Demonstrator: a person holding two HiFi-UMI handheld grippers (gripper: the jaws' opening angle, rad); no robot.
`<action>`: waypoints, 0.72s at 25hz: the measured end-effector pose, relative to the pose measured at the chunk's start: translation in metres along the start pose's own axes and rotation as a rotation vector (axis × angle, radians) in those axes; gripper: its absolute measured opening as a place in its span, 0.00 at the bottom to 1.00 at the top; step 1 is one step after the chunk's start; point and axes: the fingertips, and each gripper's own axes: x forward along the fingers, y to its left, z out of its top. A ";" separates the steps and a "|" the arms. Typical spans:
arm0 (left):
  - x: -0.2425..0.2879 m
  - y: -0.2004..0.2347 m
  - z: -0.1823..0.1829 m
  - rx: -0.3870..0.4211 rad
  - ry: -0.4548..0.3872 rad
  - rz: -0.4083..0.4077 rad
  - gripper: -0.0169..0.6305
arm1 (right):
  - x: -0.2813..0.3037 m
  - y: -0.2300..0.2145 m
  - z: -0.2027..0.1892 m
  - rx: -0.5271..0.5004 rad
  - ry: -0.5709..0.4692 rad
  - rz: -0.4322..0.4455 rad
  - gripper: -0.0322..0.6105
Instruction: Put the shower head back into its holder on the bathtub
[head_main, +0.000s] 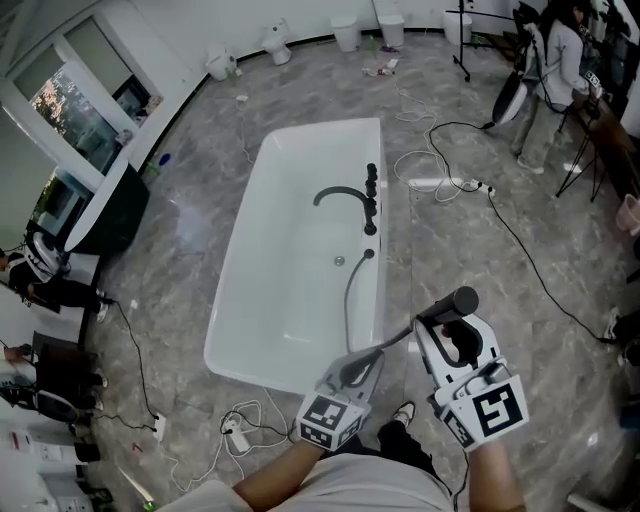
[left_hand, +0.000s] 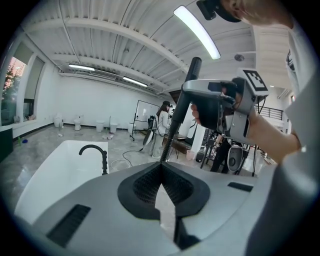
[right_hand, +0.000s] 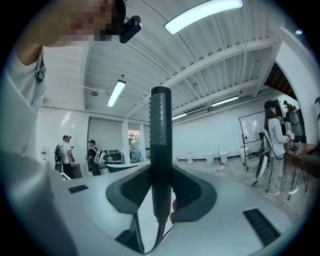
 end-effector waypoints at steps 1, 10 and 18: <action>0.003 -0.002 -0.001 0.005 0.007 0.003 0.03 | -0.001 -0.005 -0.001 0.004 0.001 0.001 0.25; 0.034 0.001 -0.006 0.019 0.025 0.019 0.03 | 0.003 -0.041 -0.010 0.026 -0.005 -0.010 0.25; 0.060 0.017 0.003 0.026 0.003 0.010 0.03 | 0.025 -0.065 -0.002 0.010 0.003 -0.028 0.25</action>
